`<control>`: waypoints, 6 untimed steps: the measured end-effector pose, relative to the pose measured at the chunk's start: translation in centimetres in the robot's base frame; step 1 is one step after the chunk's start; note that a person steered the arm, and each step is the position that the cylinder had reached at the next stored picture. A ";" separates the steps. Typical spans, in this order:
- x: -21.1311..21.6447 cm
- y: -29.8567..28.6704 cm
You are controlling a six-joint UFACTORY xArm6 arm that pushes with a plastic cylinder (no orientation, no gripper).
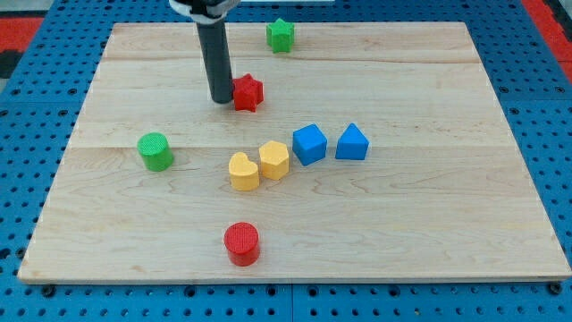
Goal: Slide the red star closer to the green star
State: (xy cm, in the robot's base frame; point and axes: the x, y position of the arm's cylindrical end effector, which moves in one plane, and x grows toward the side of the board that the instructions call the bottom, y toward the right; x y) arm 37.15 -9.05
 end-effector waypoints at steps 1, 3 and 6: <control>4.0 0.0; 0.3 5.3; -5.1 1.1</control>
State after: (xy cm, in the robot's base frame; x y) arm 32.05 -7.99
